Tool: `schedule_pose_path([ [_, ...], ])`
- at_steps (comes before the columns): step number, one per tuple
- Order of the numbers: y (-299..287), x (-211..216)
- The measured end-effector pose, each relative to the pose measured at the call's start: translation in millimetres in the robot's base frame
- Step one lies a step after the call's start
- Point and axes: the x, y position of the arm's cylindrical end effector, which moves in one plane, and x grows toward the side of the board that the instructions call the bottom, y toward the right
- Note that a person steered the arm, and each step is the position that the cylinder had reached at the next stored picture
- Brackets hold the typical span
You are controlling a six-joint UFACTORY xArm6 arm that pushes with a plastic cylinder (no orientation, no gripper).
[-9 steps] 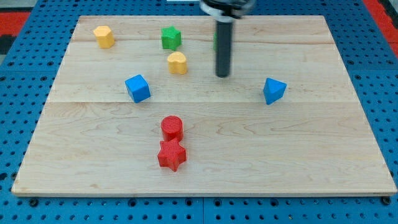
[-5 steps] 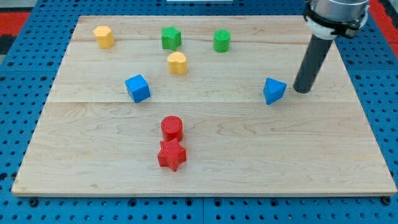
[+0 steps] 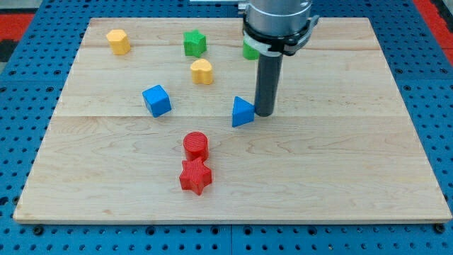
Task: Move triangle towards the bottom left edge of the board
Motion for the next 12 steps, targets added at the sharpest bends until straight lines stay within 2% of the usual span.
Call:
schedule_pose_path([
  [1,-23.1,3.3],
  [2,-16.1,-9.3],
  [4,-63.9,-6.5],
  [6,-48.5,15.0],
  [11,-226.7,38.6],
  [12,-235.5,39.3],
])
